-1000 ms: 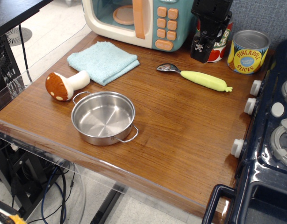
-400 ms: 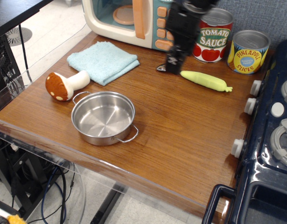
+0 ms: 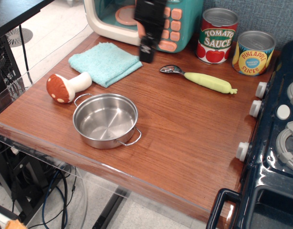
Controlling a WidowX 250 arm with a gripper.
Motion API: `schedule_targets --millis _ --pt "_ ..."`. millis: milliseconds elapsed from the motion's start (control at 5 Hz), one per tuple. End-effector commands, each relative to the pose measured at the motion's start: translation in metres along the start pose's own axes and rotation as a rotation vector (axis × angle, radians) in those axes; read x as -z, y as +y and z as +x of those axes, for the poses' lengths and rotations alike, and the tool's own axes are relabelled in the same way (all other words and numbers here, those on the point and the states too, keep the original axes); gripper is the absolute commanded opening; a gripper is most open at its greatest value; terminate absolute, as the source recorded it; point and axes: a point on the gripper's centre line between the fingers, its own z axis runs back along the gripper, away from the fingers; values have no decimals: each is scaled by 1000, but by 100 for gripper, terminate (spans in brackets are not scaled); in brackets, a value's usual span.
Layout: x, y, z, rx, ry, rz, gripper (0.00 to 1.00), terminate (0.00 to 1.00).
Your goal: Slide the blue towel to the front right corner of the table.
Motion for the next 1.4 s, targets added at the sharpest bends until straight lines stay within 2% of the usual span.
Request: schedule_targets --millis 0,200,400,600,800,1000,1200 --pt "4 -15 59 -248 -37 26 100 0" --pt "20 -19 75 -323 -60 69 100 0" --pt "34 -12 80 -400 -29 103 100 0" --pt "54 -7 68 -424 3 141 100 0" --pt "61 -11 55 -409 62 175 100 0" --pt "65 -10 46 -389 49 179 100 0" --pt "65 -6 39 -372 65 167 100 0"
